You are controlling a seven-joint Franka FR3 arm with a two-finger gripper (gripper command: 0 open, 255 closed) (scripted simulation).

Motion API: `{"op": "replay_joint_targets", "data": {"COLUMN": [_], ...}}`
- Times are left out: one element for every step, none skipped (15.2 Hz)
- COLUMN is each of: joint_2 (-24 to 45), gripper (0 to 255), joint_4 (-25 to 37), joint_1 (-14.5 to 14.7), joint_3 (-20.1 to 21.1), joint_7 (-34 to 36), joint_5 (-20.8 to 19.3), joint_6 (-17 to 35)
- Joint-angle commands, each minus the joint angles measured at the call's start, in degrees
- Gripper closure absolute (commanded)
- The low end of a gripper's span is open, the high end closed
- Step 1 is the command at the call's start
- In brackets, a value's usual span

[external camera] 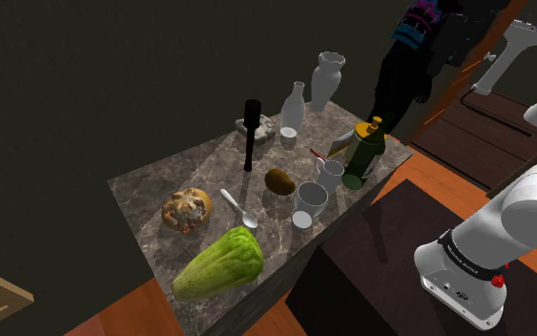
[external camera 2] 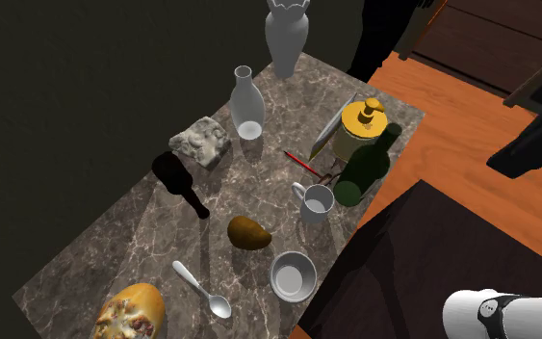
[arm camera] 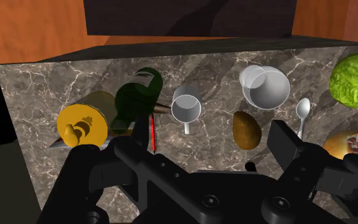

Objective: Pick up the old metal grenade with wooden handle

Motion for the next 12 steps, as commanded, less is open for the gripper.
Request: {"op": "replay_joint_targets", "data": {"joint_2": [0.0,1.6,3.25,4.95,6.68,8.46,10.28,12.13,14.02,15.93,17.88,19.85], "gripper": [0,0,0,0,0,0,0,0,0,0,0,0], "joint_4": [0.0,0.07,0.22,0.44,0.74,1.12,1.57,2.1,2.7,3.38,4.13,4.96], "joint_1": [0.0,0.12,0.22,0.33,0.43,0.52,0.61,0.7,0.78,0.84,0.91,0.96], "joint_3": [0.0,0.52,1.04,1.56,2.07,2.58,3.08,3.58,4.08,4.58,5.06,5.56], "joint_7": [0.0,0.48,0.95,1.42,1.89,2.36,2.83,3.31,3.78,4.26,4.75,5.24], "joint_5": [0.0,0.32,0.62,0.88,1.12,1.32,1.48,1.61,1.71,1.77,1.78,1.77], "joint_6": [0.0,1.53,3.04,4.51,5.96,7.37,8.74,10.07,11.36,12.61,13.81,14.95]}}
